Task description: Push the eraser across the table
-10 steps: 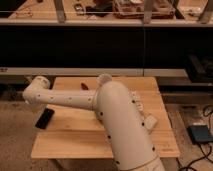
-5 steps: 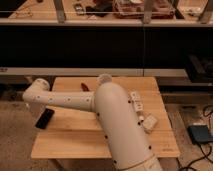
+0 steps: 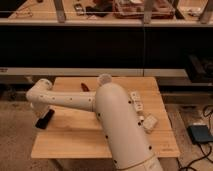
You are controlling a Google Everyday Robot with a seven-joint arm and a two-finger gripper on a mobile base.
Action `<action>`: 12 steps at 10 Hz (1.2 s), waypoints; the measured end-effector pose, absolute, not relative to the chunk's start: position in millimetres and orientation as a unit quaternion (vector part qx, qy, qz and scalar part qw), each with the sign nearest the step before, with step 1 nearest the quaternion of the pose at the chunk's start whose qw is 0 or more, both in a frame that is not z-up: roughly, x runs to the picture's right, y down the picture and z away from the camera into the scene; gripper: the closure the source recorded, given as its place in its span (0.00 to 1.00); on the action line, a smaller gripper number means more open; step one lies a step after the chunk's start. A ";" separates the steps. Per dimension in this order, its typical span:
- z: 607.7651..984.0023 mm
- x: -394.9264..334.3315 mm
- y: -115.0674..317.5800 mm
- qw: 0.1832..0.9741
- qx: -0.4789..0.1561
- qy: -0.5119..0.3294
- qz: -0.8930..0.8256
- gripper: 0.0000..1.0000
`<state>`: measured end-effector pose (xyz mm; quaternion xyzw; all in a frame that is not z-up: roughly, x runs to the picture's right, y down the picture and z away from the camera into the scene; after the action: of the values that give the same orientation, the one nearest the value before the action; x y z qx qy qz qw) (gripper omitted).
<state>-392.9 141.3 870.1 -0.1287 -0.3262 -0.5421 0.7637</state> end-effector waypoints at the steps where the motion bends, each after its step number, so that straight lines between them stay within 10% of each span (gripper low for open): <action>1: 870.6 -391.6 141.6 0.761 -0.129 -0.327 -0.545 1.00; 12: 869.1 -346.8 157.3 0.746 -0.176 -0.326 -0.553 1.00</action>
<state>-346.8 157.3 869.1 -0.1763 -0.3256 -0.5533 0.7462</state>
